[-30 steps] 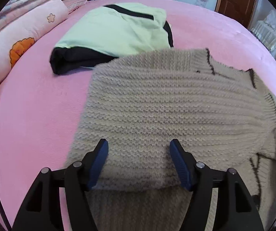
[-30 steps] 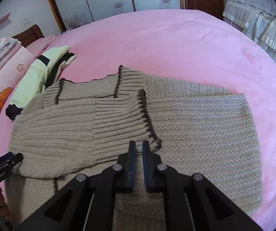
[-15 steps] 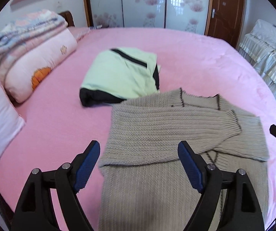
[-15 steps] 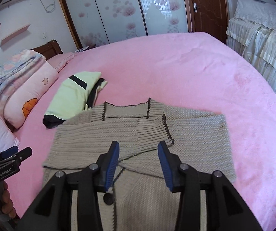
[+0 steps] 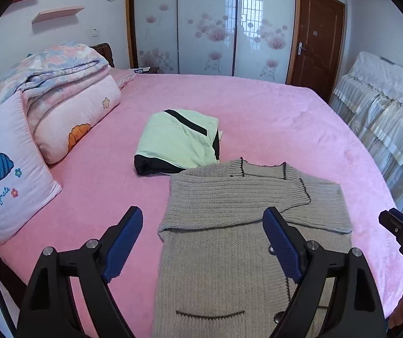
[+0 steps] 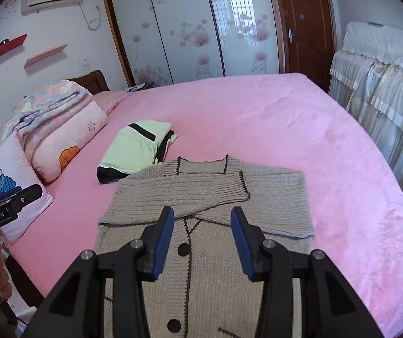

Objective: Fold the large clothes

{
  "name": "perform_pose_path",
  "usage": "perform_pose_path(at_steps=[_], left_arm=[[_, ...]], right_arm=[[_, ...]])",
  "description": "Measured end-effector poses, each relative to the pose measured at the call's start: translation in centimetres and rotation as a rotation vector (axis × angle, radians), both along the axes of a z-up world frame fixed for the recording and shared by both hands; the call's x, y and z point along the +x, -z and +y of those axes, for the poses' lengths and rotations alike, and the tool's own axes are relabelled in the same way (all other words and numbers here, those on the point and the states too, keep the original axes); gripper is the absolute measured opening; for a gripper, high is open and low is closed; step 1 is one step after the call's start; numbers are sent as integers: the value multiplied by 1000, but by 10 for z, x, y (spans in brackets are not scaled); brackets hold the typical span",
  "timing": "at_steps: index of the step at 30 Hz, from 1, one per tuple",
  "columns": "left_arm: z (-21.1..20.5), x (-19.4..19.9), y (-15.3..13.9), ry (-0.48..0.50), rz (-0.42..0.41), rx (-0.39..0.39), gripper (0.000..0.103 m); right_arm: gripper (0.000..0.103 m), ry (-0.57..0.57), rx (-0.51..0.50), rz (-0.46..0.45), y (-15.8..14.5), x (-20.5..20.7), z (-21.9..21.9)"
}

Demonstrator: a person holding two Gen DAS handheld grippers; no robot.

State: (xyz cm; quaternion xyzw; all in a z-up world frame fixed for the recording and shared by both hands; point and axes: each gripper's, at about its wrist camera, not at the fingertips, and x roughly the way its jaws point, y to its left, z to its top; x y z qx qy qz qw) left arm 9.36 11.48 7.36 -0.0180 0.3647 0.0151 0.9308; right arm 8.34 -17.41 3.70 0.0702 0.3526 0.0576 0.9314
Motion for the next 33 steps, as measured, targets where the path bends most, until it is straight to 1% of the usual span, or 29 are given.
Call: perform_pose_path(at_steps=[4, 5, 6, 7, 8, 9, 12, 16, 18, 20, 24, 25, 26, 27, 28, 29, 30, 33], left_arm=[[6, -32, -17, -13, -16, -7, 87], [7, -39, -19, -12, -19, -4, 88], [9, -50, -20, -13, -22, 2, 88], [10, -58, -20, -12, -25, 5, 90], [11, -70, -18, -8, -27, 8, 94], [12, -77, -16, -6, -28, 11, 95], [17, -106, 1, 14, -15, 19, 95], [24, -141, 42, 66, 45, -13, 95], [24, -154, 58, 83, 57, -18, 95], [28, -165, 82, 87, 79, -16, 95], [38, -178, 131, 66, 165, -3, 95], [43, -180, 149, 55, 204, -7, 95], [45, -180, 157, 56, 226, -9, 95], [49, -179, 175, 59, 279, -6, 95], [51, -178, 185, 58, 311, -1, 95], [54, -176, 201, 68, 354, -4, 95], [56, -175, 209, 74, 375, -6, 95], [62, -173, 251, 107, 499, -3, 95]], right_arm=[[43, 17, -17, -32, -20, -32, -4], [45, 24, -28, -37, -23, -40, -4], [52, 29, -39, -43, -25, -47, -5], [57, 29, -51, -61, -27, -58, -6], [59, 23, -56, -80, -28, -69, -7], [62, 18, -59, -92, -27, -77, -8], [62, 6, -71, -114, -20, -105, -12], [62, -17, -58, -113, 3, -139, -22], [62, -23, -66, -106, 15, -150, -26], [62, -23, -81, -98, 29, -162, -29], [62, -31, -121, -54, 60, -178, -35], [62, -35, -133, -41, 69, -182, -39], [62, -35, -147, -21, 79, -184, -41], [62, -35, -159, 5, 88, -185, -43], [62, -34, -173, 37, 100, -187, -46], [62, -32, -187, 63, 111, -188, -49], [62, -31, -197, 84, 119, -190, -52], [62, -43, -212, 155, 147, -193, -61]])
